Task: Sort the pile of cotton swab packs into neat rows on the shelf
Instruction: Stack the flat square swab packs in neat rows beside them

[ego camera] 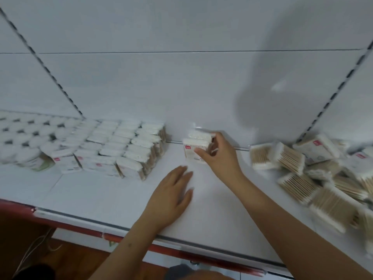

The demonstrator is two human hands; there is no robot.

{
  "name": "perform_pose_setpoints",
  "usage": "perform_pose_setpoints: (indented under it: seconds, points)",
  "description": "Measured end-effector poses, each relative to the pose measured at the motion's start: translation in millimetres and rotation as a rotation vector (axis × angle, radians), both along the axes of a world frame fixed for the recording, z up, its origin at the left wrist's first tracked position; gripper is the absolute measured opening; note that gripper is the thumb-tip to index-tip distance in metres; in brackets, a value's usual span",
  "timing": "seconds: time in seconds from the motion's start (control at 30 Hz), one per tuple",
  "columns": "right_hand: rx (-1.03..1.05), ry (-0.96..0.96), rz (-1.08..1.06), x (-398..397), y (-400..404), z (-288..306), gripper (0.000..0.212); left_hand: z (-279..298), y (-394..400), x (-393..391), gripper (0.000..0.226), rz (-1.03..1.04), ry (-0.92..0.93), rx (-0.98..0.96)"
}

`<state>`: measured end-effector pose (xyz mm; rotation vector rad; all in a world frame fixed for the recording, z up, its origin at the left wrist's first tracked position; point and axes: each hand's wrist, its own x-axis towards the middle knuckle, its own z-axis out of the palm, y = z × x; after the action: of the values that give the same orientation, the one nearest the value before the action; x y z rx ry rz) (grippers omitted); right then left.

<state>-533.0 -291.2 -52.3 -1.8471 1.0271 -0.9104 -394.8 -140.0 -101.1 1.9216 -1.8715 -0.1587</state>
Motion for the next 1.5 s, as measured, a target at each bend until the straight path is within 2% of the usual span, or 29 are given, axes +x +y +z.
perform_pose_setpoints:
  seconds: [0.13, 0.23, 0.43, 0.63, 0.7, 0.77, 0.9, 1.0, 1.07, 1.13, 1.23, 1.3, 1.37, 1.43, 1.5]
  points:
    - [-0.062, 0.039, 0.012, 55, -12, -6, 0.043, -3, -4, 3, 0.049, 0.001, 0.040, -0.020]
    - [-0.070, 0.066, -0.057, 80, -13, -15, 0.044, -7, -5, 6, 0.050, -0.024, 0.047, -0.021]
    - [-0.028, 0.106, -0.138, 94, -3, -21, 0.036, -9, -7, 10, 0.049, -0.053, 0.082, -0.017]
    - [-0.027, 0.235, -0.049, 100, -2, -16, 0.037, -7, -7, 10, 0.050, -0.058, 0.095, -0.037]
    - [-0.055, 0.283, -0.014, 88, 1, -11, 0.042, -11, -6, 11, 0.050, -0.046, 0.082, -0.028]
    - [-0.169, 0.307, -0.036, 61, 8, -2, 0.047, -15, -4, 12, 0.049, -0.036, 0.071, -0.040]
    - [-0.501, 0.355, -0.324, -27, 16, 11, 0.048, -19, -5, 13, 0.049, -0.025, 0.057, -0.069]
    - [-0.506, 0.527, -0.573, -92, 8, 0, 0.066, -21, -7, 11, 0.051, -0.014, 0.052, -0.081]
    - [-0.438, 0.657, -0.560, -126, 0, -17, 0.078, -21, -7, 11, 0.052, -0.005, 0.056, -0.075]
    - [-0.329, 0.701, -0.483, -147, -5, -26, 0.076, -20, -8, 11, 0.053, -0.003, 0.070, -0.057]
    - [-0.284, 0.621, -0.485, -160, -2, -23, 0.049, -18, -8, 12, 0.053, -0.017, 0.107, -0.035]
    - [-0.314, 0.498, -0.578, -154, 12, -10, 0.034, -10, -9, 8, 0.046, -0.012, 0.206, -0.031]
    - [-0.302, 0.333, -0.650, -139, 35, 10, 0.028, 4, -12, -1, 0.040, -0.033, 0.336, -0.052]
    - [-0.201, 0.159, -0.625, -114, 62, 29, 0.015, 25, -16, -18, 0.045, -0.094, 0.530, -0.021]
    - [0.002, -0.043, -0.451, -88, 86, 38, 0.004, 45, -21, -36, 0.051, -0.140, 0.878, 0.139]
